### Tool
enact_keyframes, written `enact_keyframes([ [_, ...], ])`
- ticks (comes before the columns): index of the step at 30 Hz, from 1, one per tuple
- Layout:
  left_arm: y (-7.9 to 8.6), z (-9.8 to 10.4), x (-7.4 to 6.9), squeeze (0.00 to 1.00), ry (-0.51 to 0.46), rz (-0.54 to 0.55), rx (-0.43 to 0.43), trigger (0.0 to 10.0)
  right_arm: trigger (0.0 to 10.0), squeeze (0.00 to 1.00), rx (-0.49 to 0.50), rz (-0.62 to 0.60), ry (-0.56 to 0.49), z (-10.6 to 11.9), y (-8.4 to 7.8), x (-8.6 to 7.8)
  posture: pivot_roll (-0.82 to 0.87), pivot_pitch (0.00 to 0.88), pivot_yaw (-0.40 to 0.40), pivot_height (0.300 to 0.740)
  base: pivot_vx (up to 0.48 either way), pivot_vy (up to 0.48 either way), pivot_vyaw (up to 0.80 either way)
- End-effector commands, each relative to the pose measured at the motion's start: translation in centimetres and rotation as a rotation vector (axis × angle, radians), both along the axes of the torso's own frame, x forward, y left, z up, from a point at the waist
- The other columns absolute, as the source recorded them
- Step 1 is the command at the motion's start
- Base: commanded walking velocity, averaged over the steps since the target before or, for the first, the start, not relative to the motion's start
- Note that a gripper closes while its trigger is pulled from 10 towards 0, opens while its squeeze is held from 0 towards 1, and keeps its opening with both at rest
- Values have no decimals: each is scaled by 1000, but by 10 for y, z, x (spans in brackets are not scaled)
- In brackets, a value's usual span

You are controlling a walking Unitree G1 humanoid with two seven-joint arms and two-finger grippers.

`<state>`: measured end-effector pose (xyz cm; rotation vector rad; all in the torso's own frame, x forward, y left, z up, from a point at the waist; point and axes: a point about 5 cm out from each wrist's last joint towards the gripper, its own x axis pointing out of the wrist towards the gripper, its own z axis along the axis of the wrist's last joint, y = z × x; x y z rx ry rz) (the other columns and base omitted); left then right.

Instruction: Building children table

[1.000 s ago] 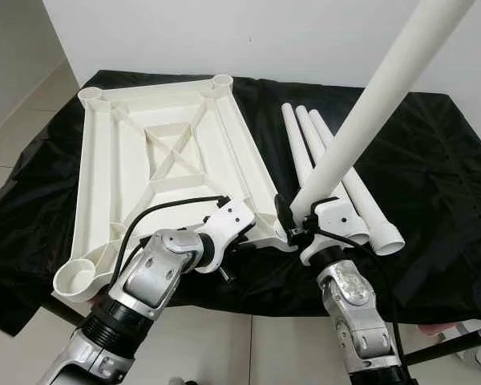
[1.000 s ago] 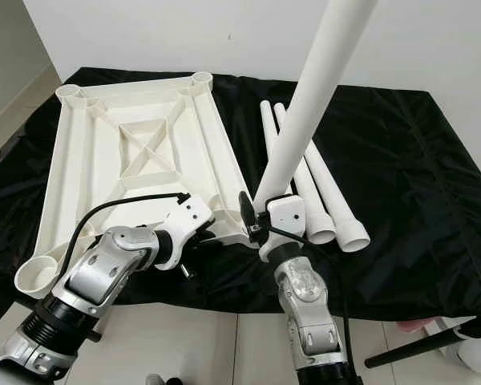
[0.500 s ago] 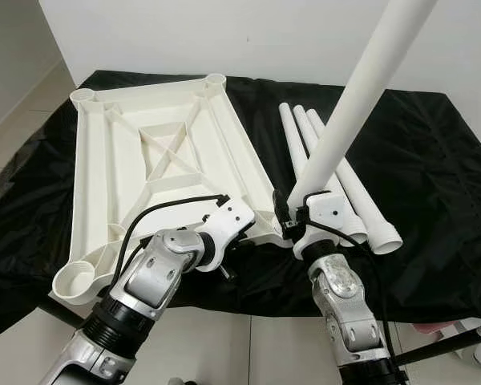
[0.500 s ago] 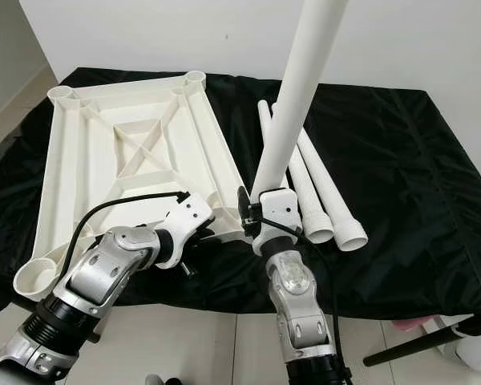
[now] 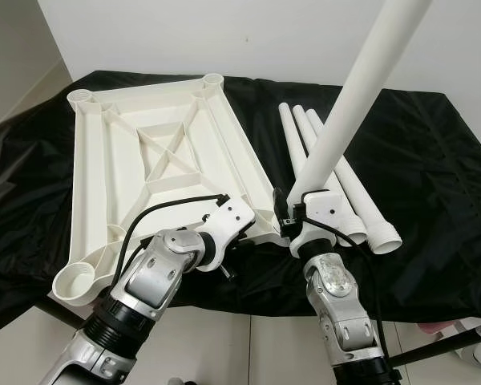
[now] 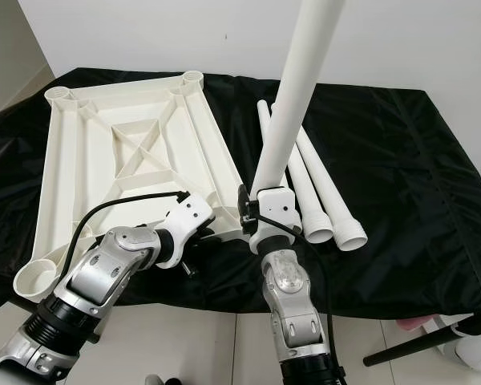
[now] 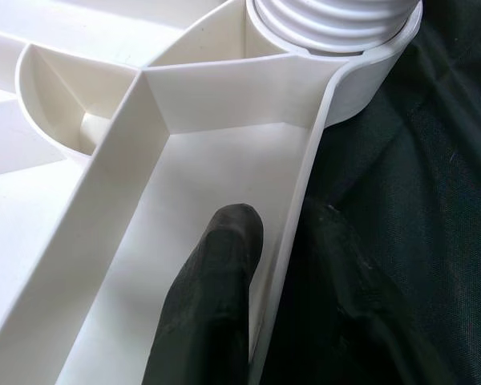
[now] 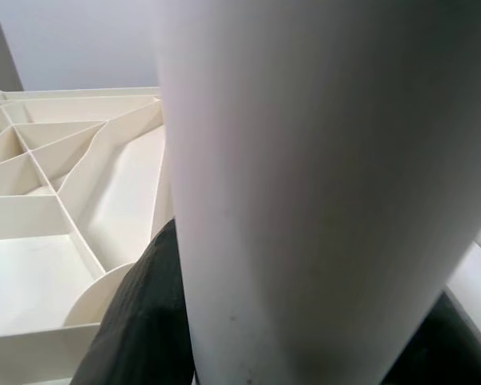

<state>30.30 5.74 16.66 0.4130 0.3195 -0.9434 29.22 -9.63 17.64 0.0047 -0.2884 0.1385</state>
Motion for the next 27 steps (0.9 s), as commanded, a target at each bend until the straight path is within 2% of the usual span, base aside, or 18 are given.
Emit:
enact_keyframes([
  [1,-8,18,-4,0,-70,-46,-38,10000,10000,0,7,-32,76,-16,3,-4,-72,154,19,740,0,0,0],
  [18,-8,19,-3,0,-74,-46,-37,10000,10000,0,-1,-83,51,-13,9,-7,-72,150,24,740,0,0,0],
  [20,-8,19,-3,0,-74,-49,-35,10000,10000,0,25,-107,79,-14,2,-3,-73,150,27,740,0,0,0],
  [27,-8,20,-3,0,-77,-51,-35,10000,10000,0,26,-122,99,-14,-3,2,-73,148,27,740,0,0,0],
])
